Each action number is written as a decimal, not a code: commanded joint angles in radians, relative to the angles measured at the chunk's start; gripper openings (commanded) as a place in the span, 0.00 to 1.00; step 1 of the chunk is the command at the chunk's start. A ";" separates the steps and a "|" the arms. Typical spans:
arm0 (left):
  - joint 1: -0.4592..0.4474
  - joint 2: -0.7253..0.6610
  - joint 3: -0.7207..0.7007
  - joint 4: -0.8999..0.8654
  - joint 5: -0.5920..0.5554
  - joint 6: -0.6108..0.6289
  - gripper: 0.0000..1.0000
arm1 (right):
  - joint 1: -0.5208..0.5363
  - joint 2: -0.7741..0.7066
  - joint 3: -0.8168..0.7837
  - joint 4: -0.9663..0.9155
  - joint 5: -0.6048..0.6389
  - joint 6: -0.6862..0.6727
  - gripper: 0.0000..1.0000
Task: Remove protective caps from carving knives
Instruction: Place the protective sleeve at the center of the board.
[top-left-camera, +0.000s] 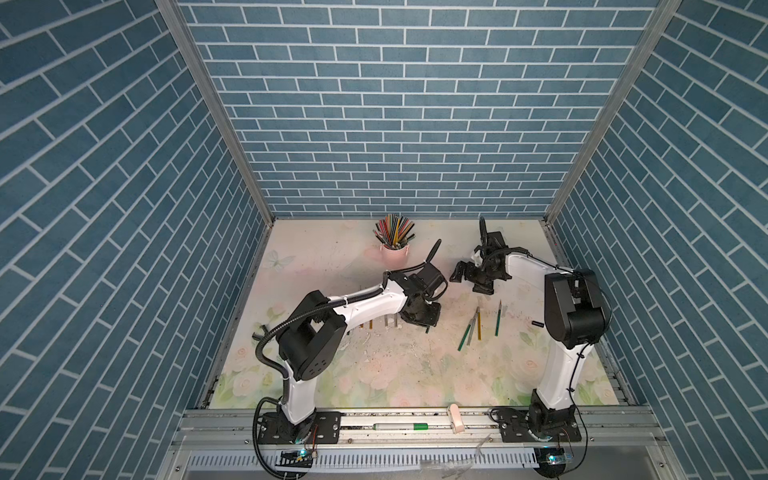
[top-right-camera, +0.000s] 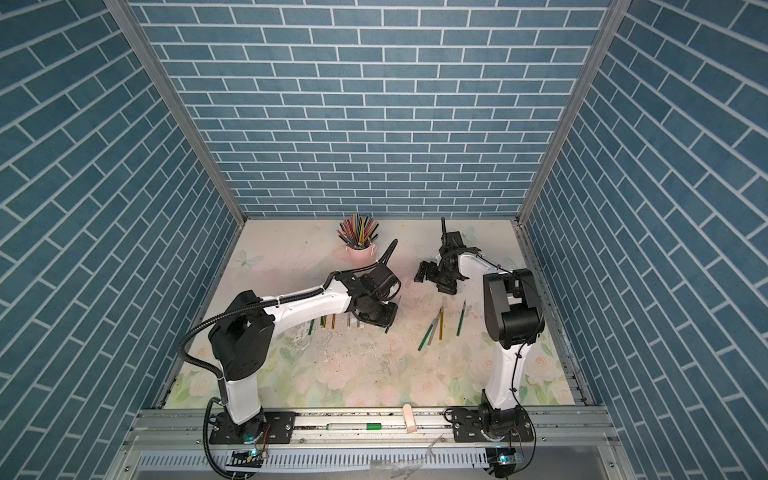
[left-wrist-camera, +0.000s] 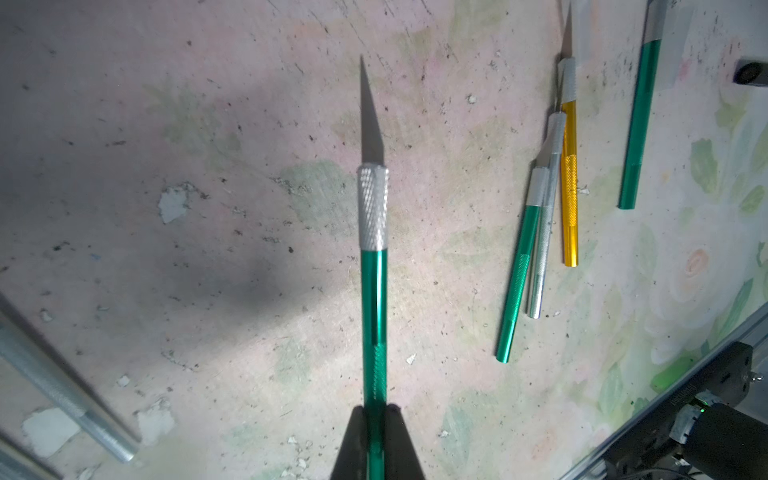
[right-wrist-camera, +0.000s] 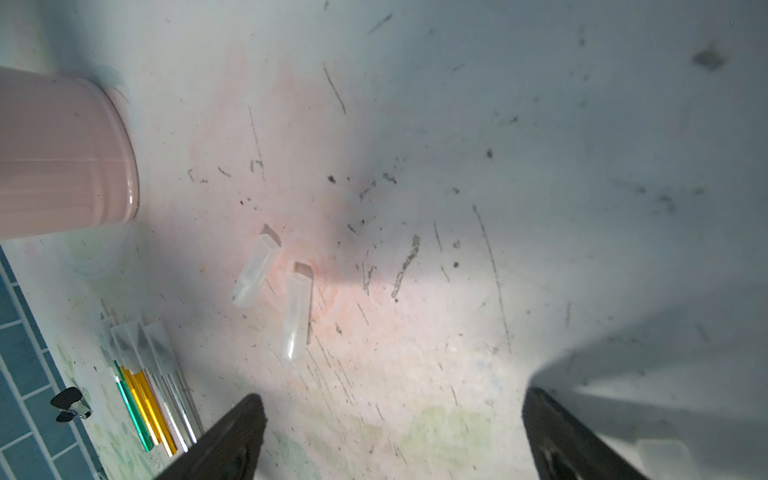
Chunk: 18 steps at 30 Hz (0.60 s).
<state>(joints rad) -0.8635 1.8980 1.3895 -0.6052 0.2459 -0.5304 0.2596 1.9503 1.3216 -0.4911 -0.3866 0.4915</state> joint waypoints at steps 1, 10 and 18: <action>0.003 0.026 0.016 0.005 0.000 -0.011 0.08 | -0.002 -0.057 -0.018 -0.036 0.028 -0.013 0.98; 0.003 0.042 0.032 -0.009 -0.027 -0.032 0.08 | -0.002 -0.134 -0.040 -0.038 0.013 -0.001 0.98; -0.011 0.091 0.064 -0.021 -0.057 -0.077 0.09 | -0.003 -0.220 -0.093 -0.060 0.002 0.001 0.98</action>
<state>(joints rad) -0.8669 1.9629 1.4212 -0.6086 0.2211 -0.5762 0.2596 1.7794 1.2533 -0.5106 -0.3805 0.4919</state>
